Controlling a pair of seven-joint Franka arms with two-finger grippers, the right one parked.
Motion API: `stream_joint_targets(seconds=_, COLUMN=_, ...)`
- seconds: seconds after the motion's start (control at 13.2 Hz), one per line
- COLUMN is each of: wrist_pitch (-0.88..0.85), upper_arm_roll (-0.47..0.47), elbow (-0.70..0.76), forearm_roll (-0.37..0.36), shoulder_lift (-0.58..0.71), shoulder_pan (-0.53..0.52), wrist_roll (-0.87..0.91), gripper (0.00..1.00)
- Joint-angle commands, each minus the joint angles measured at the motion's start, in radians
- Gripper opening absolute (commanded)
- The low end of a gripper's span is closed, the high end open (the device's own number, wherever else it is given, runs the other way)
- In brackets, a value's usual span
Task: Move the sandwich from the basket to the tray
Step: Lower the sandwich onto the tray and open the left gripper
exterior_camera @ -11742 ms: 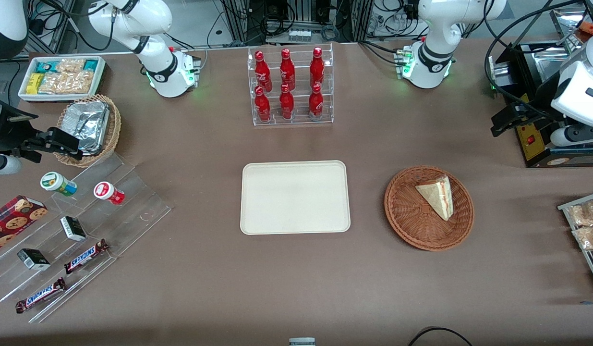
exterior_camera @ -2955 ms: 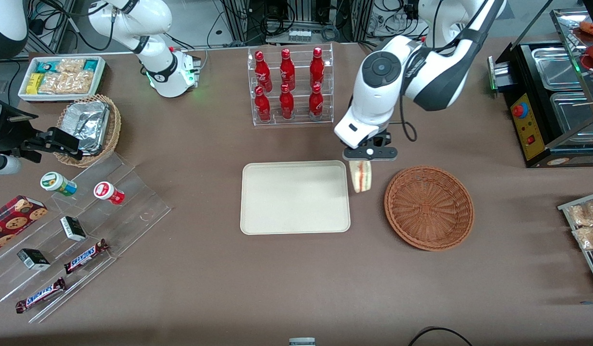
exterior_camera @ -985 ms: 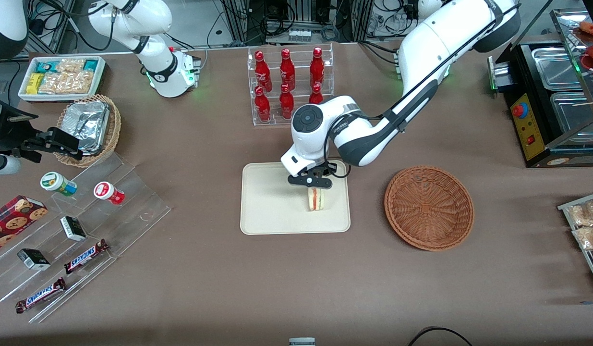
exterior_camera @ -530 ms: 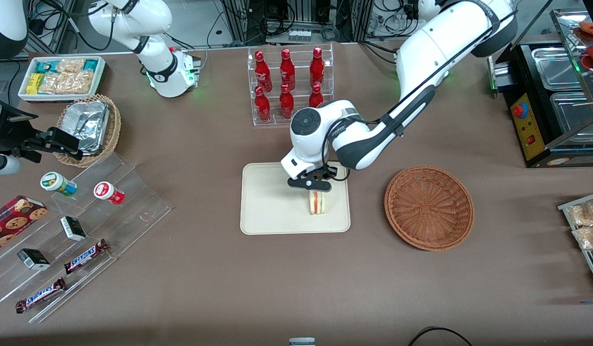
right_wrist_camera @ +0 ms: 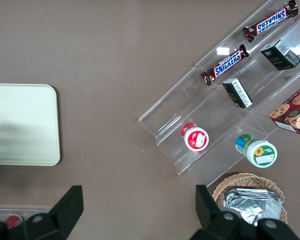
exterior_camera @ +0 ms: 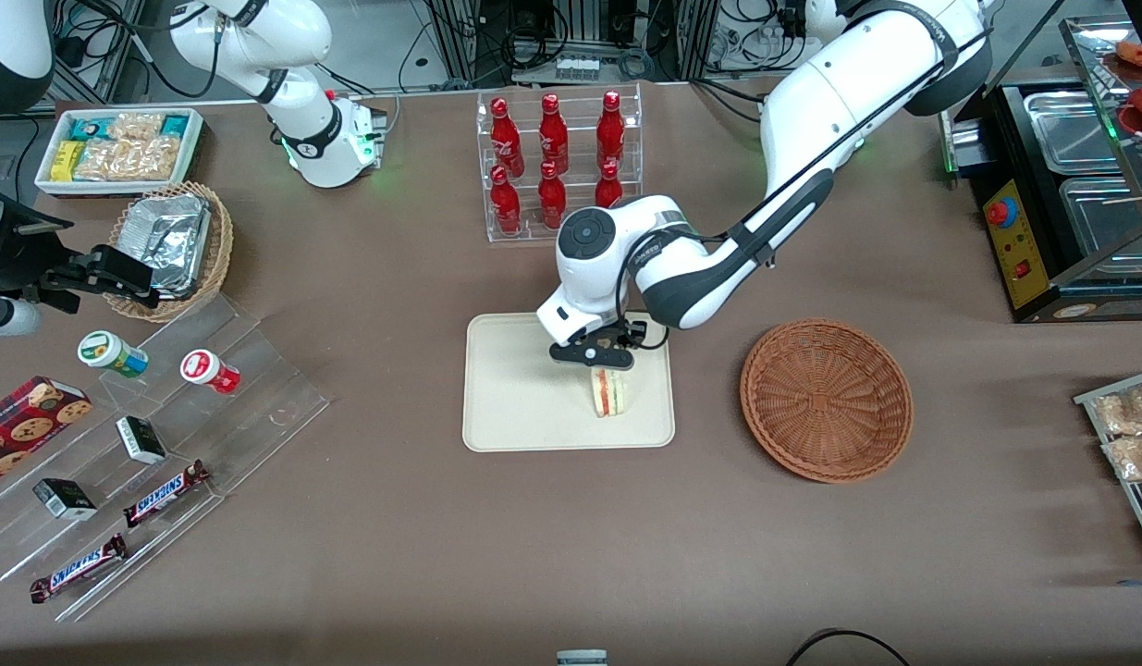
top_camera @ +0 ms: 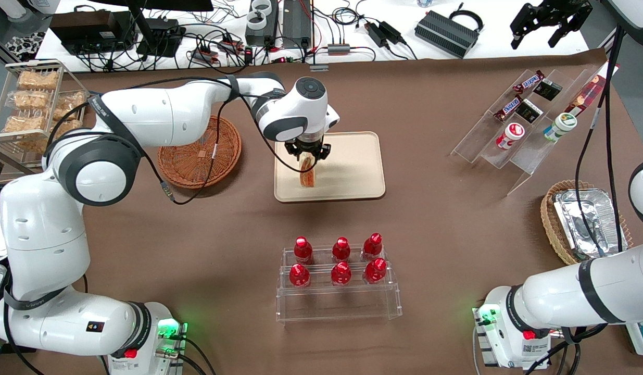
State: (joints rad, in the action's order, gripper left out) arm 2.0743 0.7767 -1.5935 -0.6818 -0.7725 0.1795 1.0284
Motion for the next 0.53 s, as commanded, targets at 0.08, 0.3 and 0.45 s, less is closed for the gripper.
stream_joint_targets(seconds=0.08, wrist_pitch=-0.02, upper_arm_roll=0.01, elbow=0.029, forearm_roll=-0.015, shoulder_lift=0.01, shoulder_pan=0.005, wrist_roll=0.053, gripper=1.0)
stream_joint_targets(seconds=0.3, wrist_pitch=-0.022, upper_arm_roll=0.012, elbow=0.027, forearm_roll=-0.013, shoulder_lift=0.042, shoulder_pan=0.002, wrist_roll=0.053, gripper=1.0)
stream_joint_targets(seconds=0.45, wrist_pitch=-0.043, upper_arm_roll=0.012, elbow=0.026, forearm_roll=-0.013, shoulder_lift=0.068, shoulder_pan=0.0, wrist_roll=0.051, gripper=1.0)
